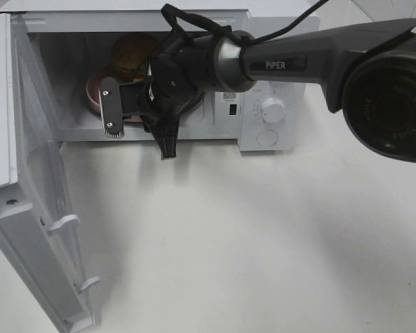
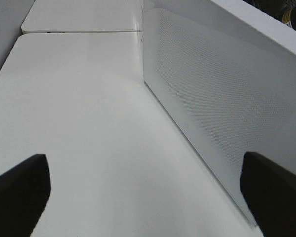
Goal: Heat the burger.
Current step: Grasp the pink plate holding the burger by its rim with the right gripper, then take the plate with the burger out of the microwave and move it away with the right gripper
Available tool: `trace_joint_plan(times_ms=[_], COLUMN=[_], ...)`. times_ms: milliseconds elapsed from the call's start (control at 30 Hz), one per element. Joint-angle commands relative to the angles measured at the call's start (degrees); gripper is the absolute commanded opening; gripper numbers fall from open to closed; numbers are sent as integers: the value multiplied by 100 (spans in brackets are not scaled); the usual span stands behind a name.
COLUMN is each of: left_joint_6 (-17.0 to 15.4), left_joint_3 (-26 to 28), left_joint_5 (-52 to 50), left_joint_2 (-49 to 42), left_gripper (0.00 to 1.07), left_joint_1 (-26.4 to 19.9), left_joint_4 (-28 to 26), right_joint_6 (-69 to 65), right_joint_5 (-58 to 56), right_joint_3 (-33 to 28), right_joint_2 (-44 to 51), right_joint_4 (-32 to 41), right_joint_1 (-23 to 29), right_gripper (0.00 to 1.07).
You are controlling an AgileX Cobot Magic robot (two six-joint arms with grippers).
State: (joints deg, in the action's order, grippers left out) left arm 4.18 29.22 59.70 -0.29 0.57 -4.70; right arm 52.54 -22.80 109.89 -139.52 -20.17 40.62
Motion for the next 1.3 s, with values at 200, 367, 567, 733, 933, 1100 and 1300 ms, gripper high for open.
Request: trace_joint_plan(times_ms=[200, 367, 567, 733, 933, 1100, 1300], left_joint_6=[0, 0, 0, 0, 0, 0, 0], left_joint_3=[-17, -17, -17, -17, -17, -17, -17], left_joint_5=[-40, -40, -34, -34, -34, -34, -34], left_joint_2=[-97, -97, -97, -97, -97, -97, -97], left_gripper=[100, 100, 100, 100, 100, 100, 100], left_joint_1=[-34, -34, -34, -34, -34, -34, -34], left_joint_4=[23, 23, 29, 29, 29, 29, 29], right_joint_6=[-46, 69, 212, 223, 447, 441, 418], right_joint_5=[-178, -384, -510, -476, -120, 206, 630], right_joint_3=[29, 29, 29, -57, -487, -980, -1536], right_joint_2=[11, 46, 212, 378, 670, 940, 1301], right_joint_4=[143, 138, 149, 246, 172, 52, -212], right_joint_1=[6, 11, 80, 143, 143, 143, 143], right_gripper=[0, 0, 0, 0, 0, 0, 0])
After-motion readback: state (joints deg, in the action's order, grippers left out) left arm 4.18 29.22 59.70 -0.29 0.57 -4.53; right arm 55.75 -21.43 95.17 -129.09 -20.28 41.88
